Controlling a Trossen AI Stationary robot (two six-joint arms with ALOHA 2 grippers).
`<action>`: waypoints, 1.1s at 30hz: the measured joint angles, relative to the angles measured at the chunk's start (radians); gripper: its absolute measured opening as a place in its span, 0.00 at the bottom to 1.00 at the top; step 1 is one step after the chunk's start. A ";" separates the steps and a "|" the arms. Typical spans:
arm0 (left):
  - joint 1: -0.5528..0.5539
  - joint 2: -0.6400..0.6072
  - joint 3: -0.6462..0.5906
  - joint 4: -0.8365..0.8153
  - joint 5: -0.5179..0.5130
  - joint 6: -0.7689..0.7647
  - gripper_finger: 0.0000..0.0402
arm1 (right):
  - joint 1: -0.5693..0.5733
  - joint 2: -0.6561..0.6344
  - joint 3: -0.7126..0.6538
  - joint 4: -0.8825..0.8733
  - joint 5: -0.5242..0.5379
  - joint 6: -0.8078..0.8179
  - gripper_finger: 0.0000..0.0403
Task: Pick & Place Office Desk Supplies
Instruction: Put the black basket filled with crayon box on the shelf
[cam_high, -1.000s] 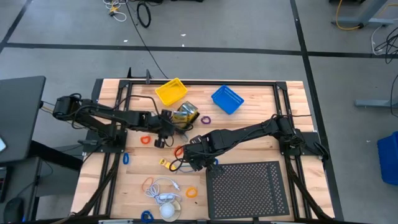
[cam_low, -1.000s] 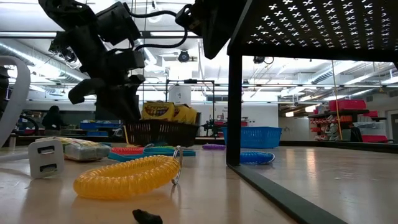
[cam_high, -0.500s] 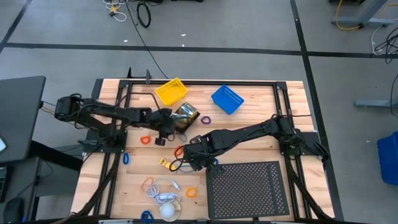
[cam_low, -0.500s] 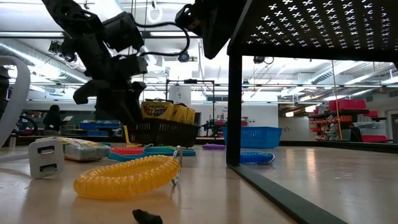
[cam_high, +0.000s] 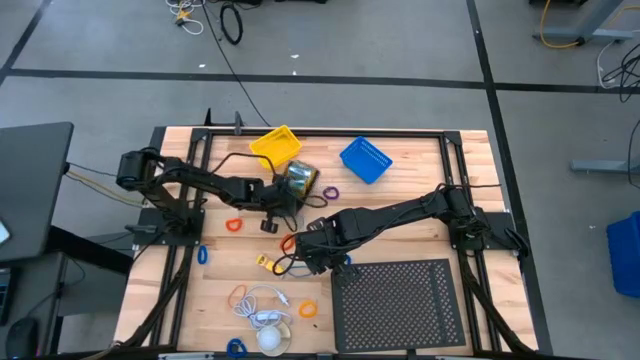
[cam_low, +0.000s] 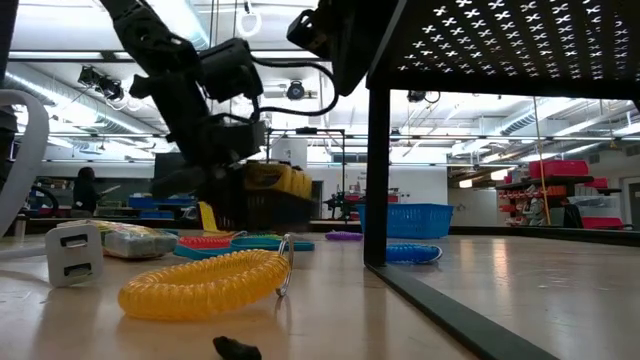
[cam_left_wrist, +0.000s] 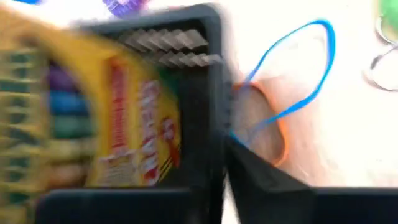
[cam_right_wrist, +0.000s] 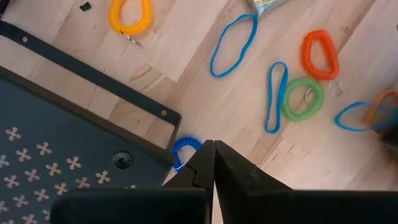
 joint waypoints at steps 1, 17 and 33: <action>-0.007 0.002 0.008 -0.007 -0.022 -0.006 0.05 | 0.001 0.000 0.000 -0.001 0.000 0.007 0.04; -0.159 0.003 0.139 -0.235 -0.162 -0.106 0.01 | 0.069 -0.003 0.000 -0.034 0.212 0.122 0.01; -0.299 0.002 0.435 -0.491 -0.159 -0.250 0.00 | 0.184 -0.218 0.000 -0.200 0.451 0.346 0.00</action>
